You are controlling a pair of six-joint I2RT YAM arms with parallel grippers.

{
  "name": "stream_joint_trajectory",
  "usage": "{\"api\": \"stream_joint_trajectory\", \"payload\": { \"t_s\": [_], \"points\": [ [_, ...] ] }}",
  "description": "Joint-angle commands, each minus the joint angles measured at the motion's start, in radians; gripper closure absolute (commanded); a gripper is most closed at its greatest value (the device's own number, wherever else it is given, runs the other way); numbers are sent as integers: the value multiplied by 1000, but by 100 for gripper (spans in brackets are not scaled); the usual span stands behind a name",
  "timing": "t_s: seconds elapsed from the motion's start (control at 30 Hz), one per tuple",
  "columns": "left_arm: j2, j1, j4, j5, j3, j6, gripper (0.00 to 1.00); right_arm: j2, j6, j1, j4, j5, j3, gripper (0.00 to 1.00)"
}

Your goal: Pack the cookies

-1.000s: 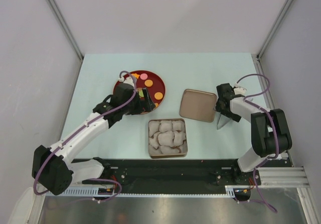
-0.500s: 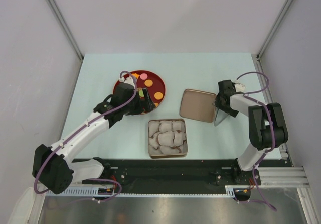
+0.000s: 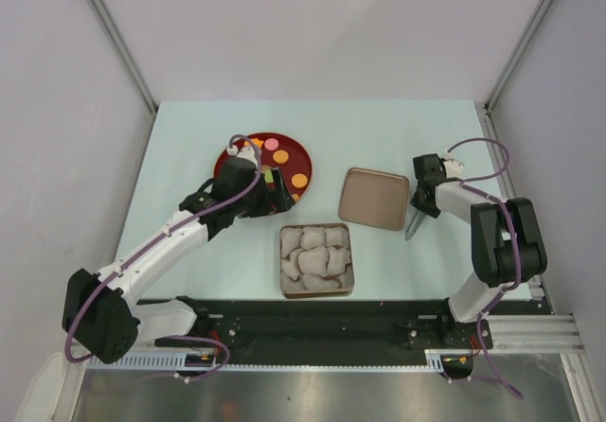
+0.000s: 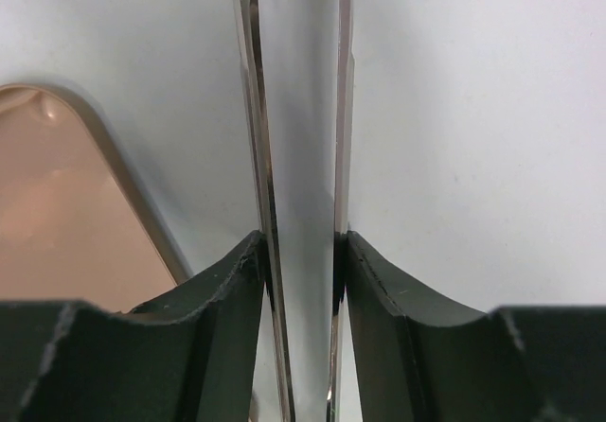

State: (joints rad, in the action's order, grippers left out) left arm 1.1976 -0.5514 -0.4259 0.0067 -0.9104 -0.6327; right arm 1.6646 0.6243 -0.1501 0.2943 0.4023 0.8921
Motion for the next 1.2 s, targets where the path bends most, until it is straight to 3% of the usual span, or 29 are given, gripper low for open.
{"api": "stream_joint_trajectory", "payload": {
  "t_s": [0.0, 0.33, 0.47, 0.57, 0.73, 0.83, 0.9, 1.03, 1.17],
  "points": [
    [-1, -12, 30, -5, 4, -19, 0, -29, 6, 3, 97, -16, -41, 58],
    [8, -15, 24, -11, 1, -16, 0, -357, -72, -132, 265, 76, 90, 58],
    [13, -15, 24, -34, -1, -18, 1, -448, -136, -198, 281, 6, 152, 59],
    [14, -15, 24, -36, -2, -16, 1, -482, -150, -249, 295, -7, 197, 68],
    [7, -22, 16, -48, -4, -19, 1, -499, -153, -269, 324, 12, 231, 74],
    [-3, -25, 10, -54, -5, -19, 1, -502, -199, -285, 280, -55, 219, 71],
    [-10, -25, -2, -66, -15, -18, 1, -499, -239, -305, 214, -147, 205, 77],
    [-30, -25, -53, -97, -47, -1, 1, -482, -262, -370, 128, -203, 205, 80],
    [-73, -25, -73, -134, -47, 5, 1, -379, -356, -445, 127, -309, 330, 81]
  ]
}}
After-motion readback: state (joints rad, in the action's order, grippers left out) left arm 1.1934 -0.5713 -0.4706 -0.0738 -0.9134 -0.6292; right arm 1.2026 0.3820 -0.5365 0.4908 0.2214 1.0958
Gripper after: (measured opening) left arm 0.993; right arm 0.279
